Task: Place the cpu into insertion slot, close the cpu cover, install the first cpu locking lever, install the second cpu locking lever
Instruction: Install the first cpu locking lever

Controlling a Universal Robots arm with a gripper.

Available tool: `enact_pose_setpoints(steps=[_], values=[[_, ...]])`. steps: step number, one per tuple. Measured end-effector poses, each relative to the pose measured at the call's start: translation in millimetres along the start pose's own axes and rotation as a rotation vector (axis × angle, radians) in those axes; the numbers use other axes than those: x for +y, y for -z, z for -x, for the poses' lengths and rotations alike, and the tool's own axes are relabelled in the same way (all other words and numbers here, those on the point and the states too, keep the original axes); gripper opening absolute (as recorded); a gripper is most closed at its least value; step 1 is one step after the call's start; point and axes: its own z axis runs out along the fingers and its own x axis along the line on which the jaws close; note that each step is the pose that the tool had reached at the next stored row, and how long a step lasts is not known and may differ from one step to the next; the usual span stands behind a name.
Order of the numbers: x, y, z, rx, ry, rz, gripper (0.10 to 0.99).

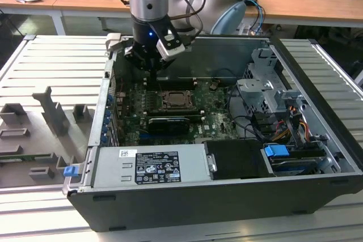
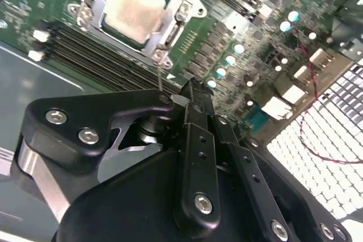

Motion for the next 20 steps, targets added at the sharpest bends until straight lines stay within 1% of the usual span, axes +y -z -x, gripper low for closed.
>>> enact_pose_setpoints(steps=[3,6,7,8,11,15,16,20], values=[[1.2,-1.2,-4.4,0.0002,0.003,0.000,0.106],[5.3,-2.6,-4.8,0.0002,0.003,0.000,0.106],[7.6,-3.2,-4.8,0.0001,0.003,0.000,0.106],[11.7,-3.8,-4.7,0.0002,0.003,0.000,0.106],[17.6,-4.8,-4.3,0.0002,0.003,0.000,0.106],[18.4,-5.7,1.4,0.0001,0.003,0.000,0.106],[18.3,-5.8,4.2,0.0001,0.003,-0.001,0.106],[18.2,-5.8,8.0,0.0002,0.003,-0.001,0.106]])
